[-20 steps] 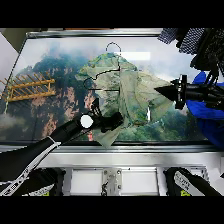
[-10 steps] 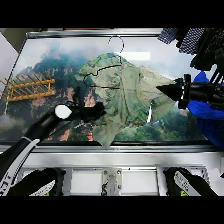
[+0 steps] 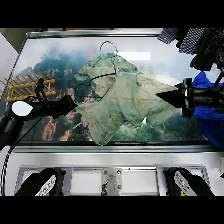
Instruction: Fold the clothes and pants, and hang the long-sleeved shirts on hangers.
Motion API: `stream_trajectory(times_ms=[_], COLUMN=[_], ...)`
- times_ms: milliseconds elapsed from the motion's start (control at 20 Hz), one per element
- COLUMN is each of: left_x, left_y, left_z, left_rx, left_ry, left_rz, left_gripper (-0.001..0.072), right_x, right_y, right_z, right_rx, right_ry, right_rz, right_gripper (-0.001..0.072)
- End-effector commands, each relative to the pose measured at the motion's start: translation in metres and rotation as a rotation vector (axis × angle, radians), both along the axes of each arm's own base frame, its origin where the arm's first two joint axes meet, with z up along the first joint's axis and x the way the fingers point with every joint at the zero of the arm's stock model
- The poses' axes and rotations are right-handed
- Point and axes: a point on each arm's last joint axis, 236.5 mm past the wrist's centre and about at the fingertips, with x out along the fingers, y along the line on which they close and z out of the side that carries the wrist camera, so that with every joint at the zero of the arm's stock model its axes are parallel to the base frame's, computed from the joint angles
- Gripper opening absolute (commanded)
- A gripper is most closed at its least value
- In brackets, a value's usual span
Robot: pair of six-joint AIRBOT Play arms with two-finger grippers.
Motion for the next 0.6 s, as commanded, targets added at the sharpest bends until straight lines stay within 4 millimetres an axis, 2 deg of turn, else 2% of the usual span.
stream_trajectory(times_ms=[0,200,350,450,500,550], left_x=[0.006,0.022,0.024,0.023,0.020,0.013], left_y=[0.014,0.014,0.012,0.013,0.016,0.016], left_z=[0.018,0.065,0.086,0.091,0.085,0.076], left_rx=[0.031,0.053,0.056,0.081,0.107,0.128], left_ry=[-0.052,-0.169,-0.204,-0.215,-0.196,-0.158], left_rz=[-0.014,-0.038,-0.060,-0.077,-0.090,-0.118], left_gripper=[0.0008,0.0008,0.0008,0.0008,0.0008,0.0008], right_x=[-0.007,-0.008,-0.008,-0.007,-0.001,0.007], right_y=[0.000,-0.001,0.000,0.000,-0.001,-0.002], right_z=[-0.008,-0.019,-0.036,-0.042,-0.039,-0.027], right_rx=[-0.038,-0.047,-0.029,-0.017,-0.005,0.031], right_ry=[0.016,0.038,0.090,0.085,0.075,0.045], right_rz=[0.020,0.021,0.012,0.004,-0.023,-0.058], right_gripper=[0.0007,0.0006,0.0006,0.0007,0.0006,0.0006])
